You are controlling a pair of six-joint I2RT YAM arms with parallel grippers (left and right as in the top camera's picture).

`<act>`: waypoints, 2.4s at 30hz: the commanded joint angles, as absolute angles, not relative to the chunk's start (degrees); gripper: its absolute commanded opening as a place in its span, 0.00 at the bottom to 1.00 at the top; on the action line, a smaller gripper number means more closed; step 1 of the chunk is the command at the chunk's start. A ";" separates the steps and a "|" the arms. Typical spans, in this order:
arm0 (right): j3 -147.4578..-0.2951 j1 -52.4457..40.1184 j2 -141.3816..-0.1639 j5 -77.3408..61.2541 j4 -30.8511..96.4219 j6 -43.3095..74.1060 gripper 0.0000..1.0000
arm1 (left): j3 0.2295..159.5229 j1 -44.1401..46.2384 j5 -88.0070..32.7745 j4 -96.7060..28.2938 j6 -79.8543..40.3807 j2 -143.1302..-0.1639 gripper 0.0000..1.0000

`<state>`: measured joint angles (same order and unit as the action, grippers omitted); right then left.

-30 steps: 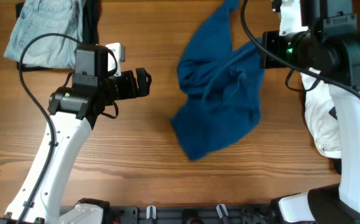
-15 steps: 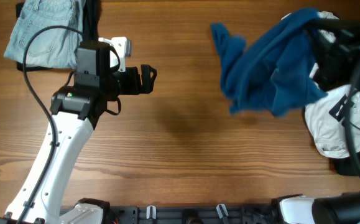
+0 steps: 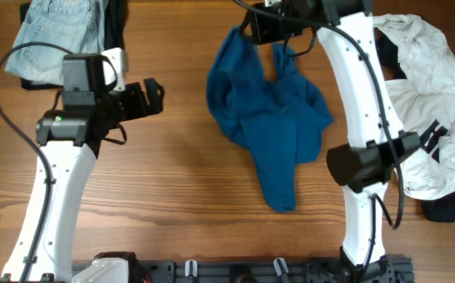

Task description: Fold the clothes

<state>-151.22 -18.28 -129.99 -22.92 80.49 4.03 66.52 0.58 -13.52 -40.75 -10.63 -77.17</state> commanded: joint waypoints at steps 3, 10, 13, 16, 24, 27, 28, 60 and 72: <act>-152.77 -9.87 -121.69 -21.82 86.13 5.15 0.90 | 67.83 1.56 -14.48 -40.14 -8.86 -75.90 1.00; -148.75 1.48 -117.91 -21.37 92.12 4.40 0.96 | 67.85 21.02 -11.88 -31.22 -6.42 -85.36 1.00; -145.29 1.72 -118.39 -18.15 90.32 4.47 0.96 | 67.96 25.15 -11.86 -23.55 -6.92 -92.12 1.00; -143.59 1.87 -118.56 -16.67 89.45 4.49 0.96 | 70.11 28.18 -5.43 -18.13 -4.23 -98.85 1.00; -143.59 1.85 -118.72 -16.67 87.94 4.62 0.97 | 86.46 33.69 7.18 -31.46 10.76 -113.78 0.99; -143.59 1.85 -118.72 -16.64 87.72 4.60 0.97 | 86.46 34.13 11.92 -32.47 11.81 -116.86 0.94; -143.59 1.85 -118.72 -16.60 87.70 4.54 0.97 | 86.46 34.09 11.88 -32.62 11.81 -117.47 0.93; -143.39 1.83 -118.85 -16.49 87.20 4.47 1.00 | 92.71 3.22 18.24 -51.53 -8.16 -103.81 1.00; -139.59 1.83 -119.00 -16.49 86.15 4.47 1.00 | 84.75 7.40 -6.85 -74.39 -14.98 -96.12 0.95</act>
